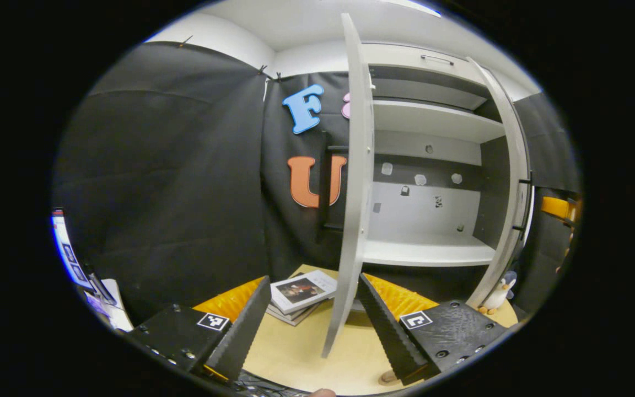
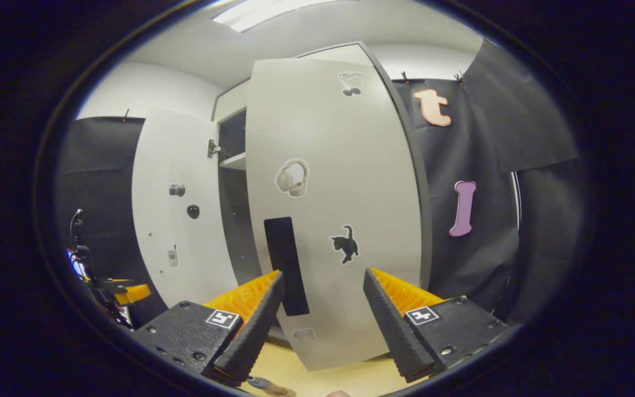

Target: Grasp the bottle in the cabinet with the left hand and place it on the coaster, then close the right door with the right hand and the left door with the left hand.

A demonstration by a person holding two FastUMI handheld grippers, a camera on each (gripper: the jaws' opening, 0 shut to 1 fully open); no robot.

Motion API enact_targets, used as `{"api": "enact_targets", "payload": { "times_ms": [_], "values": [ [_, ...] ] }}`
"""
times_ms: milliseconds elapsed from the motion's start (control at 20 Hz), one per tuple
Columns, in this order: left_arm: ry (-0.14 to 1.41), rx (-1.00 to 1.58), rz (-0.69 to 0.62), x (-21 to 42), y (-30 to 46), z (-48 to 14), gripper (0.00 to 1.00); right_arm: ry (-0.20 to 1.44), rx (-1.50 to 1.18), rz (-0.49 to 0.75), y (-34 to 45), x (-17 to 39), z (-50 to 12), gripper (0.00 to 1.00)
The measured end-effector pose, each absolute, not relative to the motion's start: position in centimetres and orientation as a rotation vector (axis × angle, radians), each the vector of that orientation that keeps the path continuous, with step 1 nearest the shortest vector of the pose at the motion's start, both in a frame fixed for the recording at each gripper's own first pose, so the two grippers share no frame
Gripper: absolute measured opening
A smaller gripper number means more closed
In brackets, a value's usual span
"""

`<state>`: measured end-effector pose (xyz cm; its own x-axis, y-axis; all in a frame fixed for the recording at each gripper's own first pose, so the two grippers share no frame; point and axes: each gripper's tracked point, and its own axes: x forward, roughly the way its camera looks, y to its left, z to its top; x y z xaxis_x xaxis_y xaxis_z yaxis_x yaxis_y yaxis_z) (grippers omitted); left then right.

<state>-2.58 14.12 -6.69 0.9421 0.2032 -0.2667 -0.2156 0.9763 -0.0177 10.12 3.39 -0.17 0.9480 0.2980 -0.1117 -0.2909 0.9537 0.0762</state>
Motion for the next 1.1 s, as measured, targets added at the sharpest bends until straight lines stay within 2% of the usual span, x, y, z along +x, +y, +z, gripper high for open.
{"api": "enact_targets", "payload": {
  "times_ms": [50, 100, 300, 550, 600, 650, 700, 750, 800, 850, 900, 950, 1100],
  "values": [
    [0.259, -0.029, 0.215, -2.3, 15.0, -6.2, 0.92, 0.130, 0.056, 0.306, 3.6, 10.0, -0.3, 0.95],
    [0.260, -0.025, 0.215, -2.1, 15.8, -6.0, 0.97, 0.134, 0.052, 0.308, 3.7, 9.9, -0.4, 0.95],
    [0.251, -0.045, 0.254, -0.7, 18.6, -4.7, 0.98, 0.128, 0.032, 0.279, 3.1, 9.5, -0.4, 0.95],
    [0.221, -0.086, 0.216, 2.1, 19.4, -3.3, 1.00, 0.133, 0.018, 0.249, 1.6, 8.5, -0.7, 0.95],
    [0.223, -0.084, 0.208, 2.6, 19.3, -3.1, 1.00, 0.130, 0.020, 0.243, 1.3, 8.4, -0.7, 0.89],
    [0.218, -0.079, 0.201, 3.0, 19.2, -2.7, 1.00, 0.127, 0.022, 0.235, 1.0, 8.3, -0.5, 0.89],
    [0.212, -0.069, 0.197, 3.5, 19.2, -2.3, 1.00, 0.122, 0.024, 0.226, 0.5, 8.1, -0.3, 0.95],
    [0.207, -0.057, 0.199, 3.8, 19.4, -2.1, 0.96, 0.117, 0.026, 0.219, 0.1, 7.9, -0.1, 0.95],
    [0.204, -0.047, 0.209, 4.0, 19.3, -1.9, 1.00, 0.113, 0.029, 0.211, -0.4, 7.8, 0.1, 0.95],
    [0.197, -0.034, 0.216, 4.1, 19.2, -1.7, 0.92, 0.109, 0.032, 0.203, -0.8, 7.6, 0.1, 0.89],
    [0.187, -0.012, 0.229, 4.2, 19.3, -1.4, 0.93, 0.107, 0.035, 0.195, -1.3, 7.5, 0.1, 0.89],
    [0.182, 0.008, 0.237, 4.3, 19.4, -1.4, 0.93, 0.106, 0.039, 0.188, -1.7, 7.4, 0.1, 0.95],
    [0.194, -0.002, 0.205, 4.4, 18.9, -1.5, 0.95, 0.116, 0.051, 0.179, -2.6, 7.3, -0.2, 0.95]
  ]
}}
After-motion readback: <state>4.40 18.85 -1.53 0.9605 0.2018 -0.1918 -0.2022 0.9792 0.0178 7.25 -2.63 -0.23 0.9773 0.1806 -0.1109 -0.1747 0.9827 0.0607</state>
